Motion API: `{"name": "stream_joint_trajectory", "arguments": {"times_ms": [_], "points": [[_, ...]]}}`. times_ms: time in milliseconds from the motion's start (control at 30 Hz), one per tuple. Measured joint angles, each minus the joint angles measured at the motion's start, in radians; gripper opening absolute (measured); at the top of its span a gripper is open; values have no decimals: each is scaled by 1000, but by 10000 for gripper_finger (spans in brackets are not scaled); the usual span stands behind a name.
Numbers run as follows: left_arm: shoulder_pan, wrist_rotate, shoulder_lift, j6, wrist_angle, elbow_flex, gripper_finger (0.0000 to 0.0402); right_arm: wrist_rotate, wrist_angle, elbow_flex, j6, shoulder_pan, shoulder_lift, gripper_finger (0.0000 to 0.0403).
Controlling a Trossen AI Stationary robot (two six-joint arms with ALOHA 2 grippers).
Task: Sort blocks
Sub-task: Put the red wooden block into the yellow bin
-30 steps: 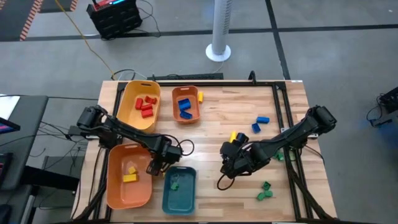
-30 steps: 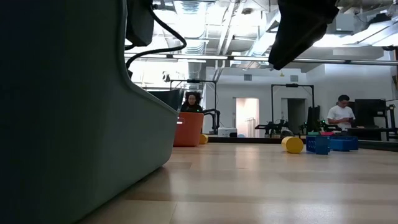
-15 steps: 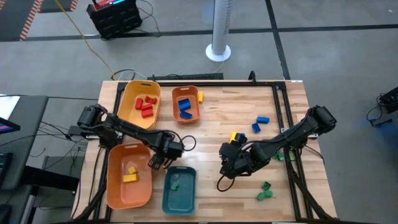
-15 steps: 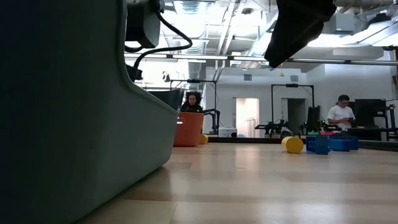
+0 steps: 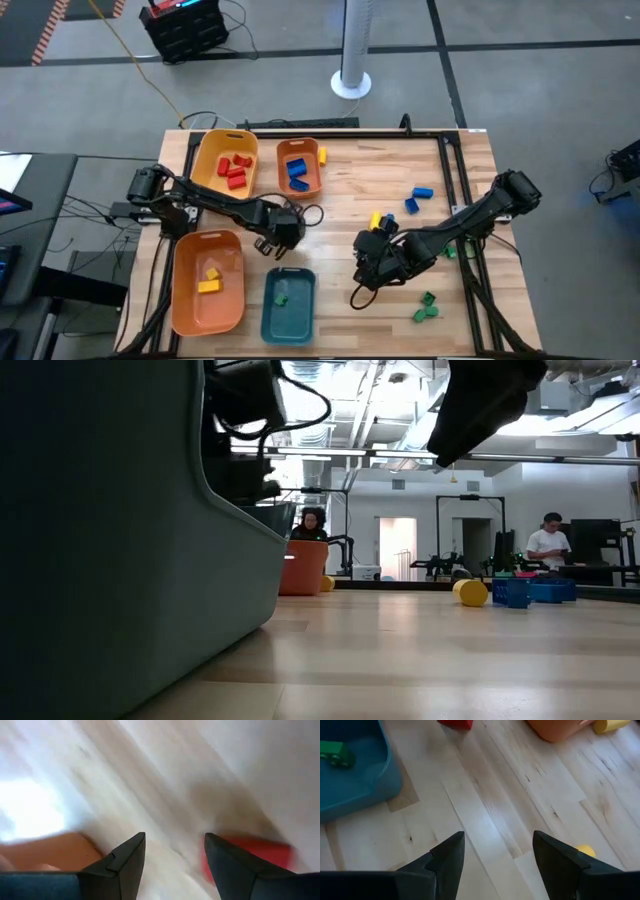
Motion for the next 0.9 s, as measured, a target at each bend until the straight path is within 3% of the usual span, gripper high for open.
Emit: {"name": "stream_joint_trajectory", "arguments": {"times_ms": [167, 267, 333, 600, 733, 900], "points": [[-15, -144, -14, 82, 171, 4, 199, 18, -36, 0, 23, 25, 0, 244], [-42, -209, -37, -10, 114, 54, 199, 19, -69, 0, 59, 39, 0, 244], [-46, -155, -46, -158, 20, 104, 199, 24, -84, 0, 79, 47, 0, 244], [75, 281, -44, -749, -287, 204, 199, 55, -63, 0, 75, 60, 0, 244], [104, 354, -34, -863, -317, 179, 201, 72, -33, 0, 48, 61, 0, 244], [101, 360, -33, -930, -309, 116, 224, 78, -20, 0, 20, 77, 6, 244]]}}
